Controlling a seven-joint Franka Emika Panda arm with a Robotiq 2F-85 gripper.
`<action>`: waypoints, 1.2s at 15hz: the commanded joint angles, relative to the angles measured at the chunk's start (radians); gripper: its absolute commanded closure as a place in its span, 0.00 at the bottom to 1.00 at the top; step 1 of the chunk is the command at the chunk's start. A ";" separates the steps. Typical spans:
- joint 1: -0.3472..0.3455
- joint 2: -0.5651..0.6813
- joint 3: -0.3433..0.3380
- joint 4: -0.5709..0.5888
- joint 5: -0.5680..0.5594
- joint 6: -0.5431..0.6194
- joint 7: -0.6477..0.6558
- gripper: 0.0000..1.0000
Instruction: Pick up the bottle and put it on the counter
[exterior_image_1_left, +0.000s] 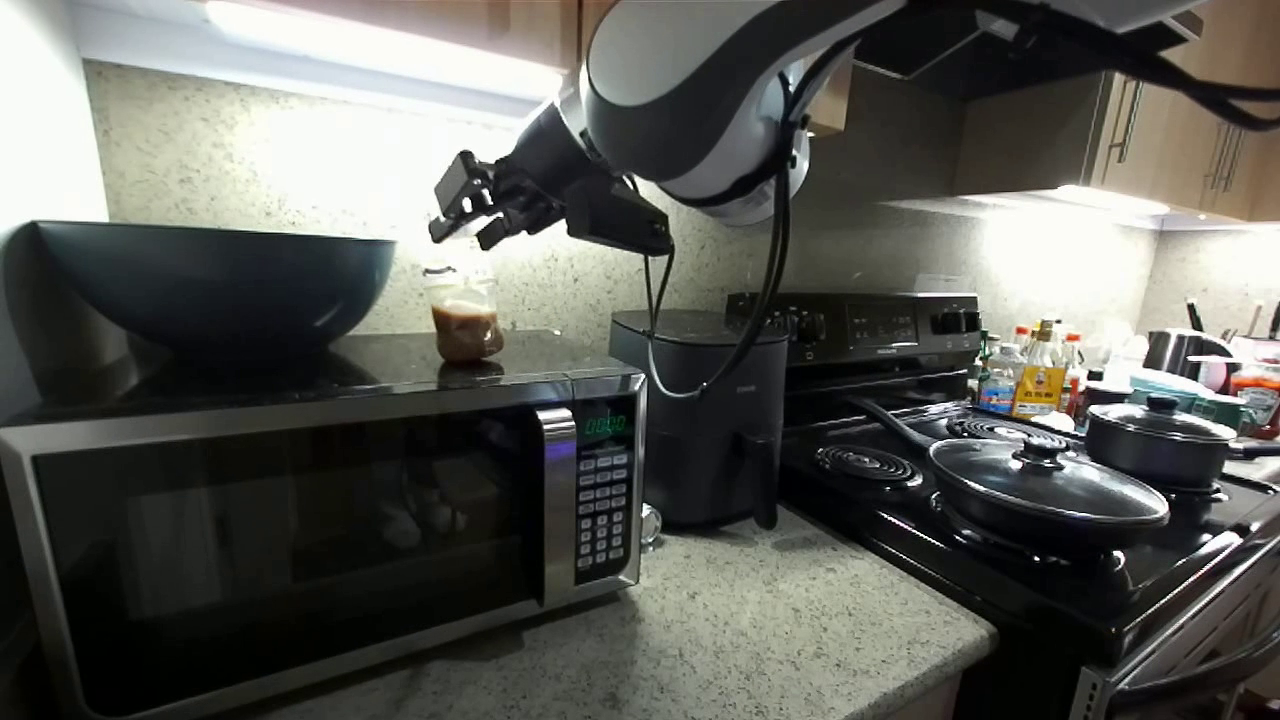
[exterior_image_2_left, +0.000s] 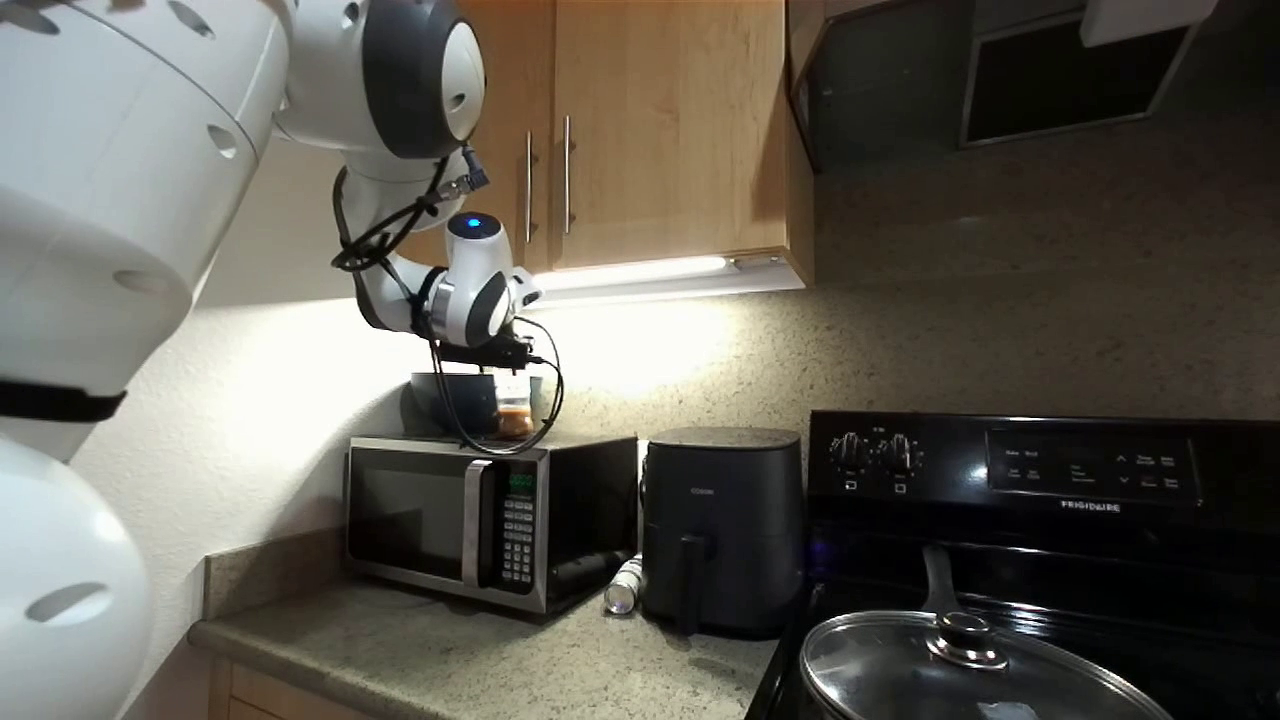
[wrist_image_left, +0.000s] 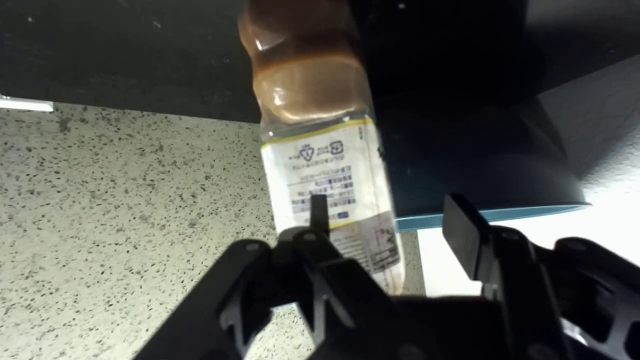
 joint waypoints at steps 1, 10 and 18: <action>-0.012 -0.054 0.035 -0.050 0.027 -0.046 0.008 0.08; 0.014 -0.156 -0.020 -0.145 -0.017 -0.075 0.095 0.00; 0.044 -0.166 -0.084 -0.154 -0.009 -0.050 0.137 0.00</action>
